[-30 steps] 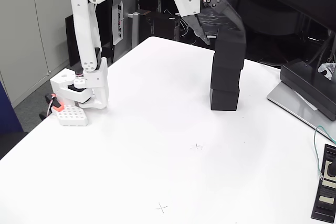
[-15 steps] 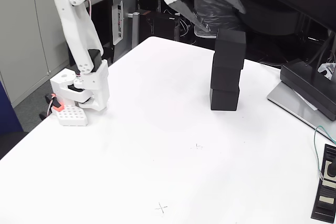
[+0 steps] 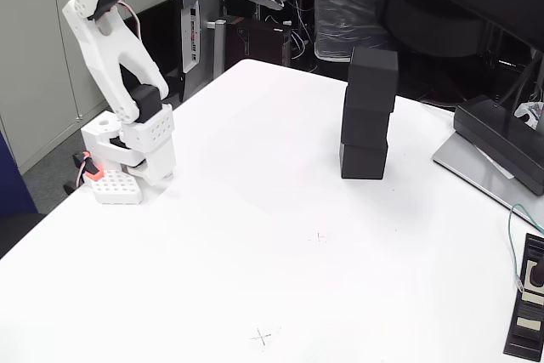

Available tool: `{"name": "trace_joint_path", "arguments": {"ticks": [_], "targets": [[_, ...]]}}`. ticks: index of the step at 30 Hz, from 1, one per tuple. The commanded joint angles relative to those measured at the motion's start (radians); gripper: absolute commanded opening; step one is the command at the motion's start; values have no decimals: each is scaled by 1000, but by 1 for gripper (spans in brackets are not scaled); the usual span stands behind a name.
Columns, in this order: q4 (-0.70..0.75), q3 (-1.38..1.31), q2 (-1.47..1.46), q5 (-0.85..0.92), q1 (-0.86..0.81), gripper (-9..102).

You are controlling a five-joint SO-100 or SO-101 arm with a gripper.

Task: Stack the 3 blocks

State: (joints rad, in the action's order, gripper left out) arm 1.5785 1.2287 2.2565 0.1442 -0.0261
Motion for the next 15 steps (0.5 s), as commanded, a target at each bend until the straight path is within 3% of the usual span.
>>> {"name": "trace_joint_path", "arguments": {"ticks": [1, 9, 15], "targets": [[3, 21, 28, 14, -8, -1], [-25, 391, 373, 17, 6, 0], [-261, 767, 692, 9, 8, 0]]}}
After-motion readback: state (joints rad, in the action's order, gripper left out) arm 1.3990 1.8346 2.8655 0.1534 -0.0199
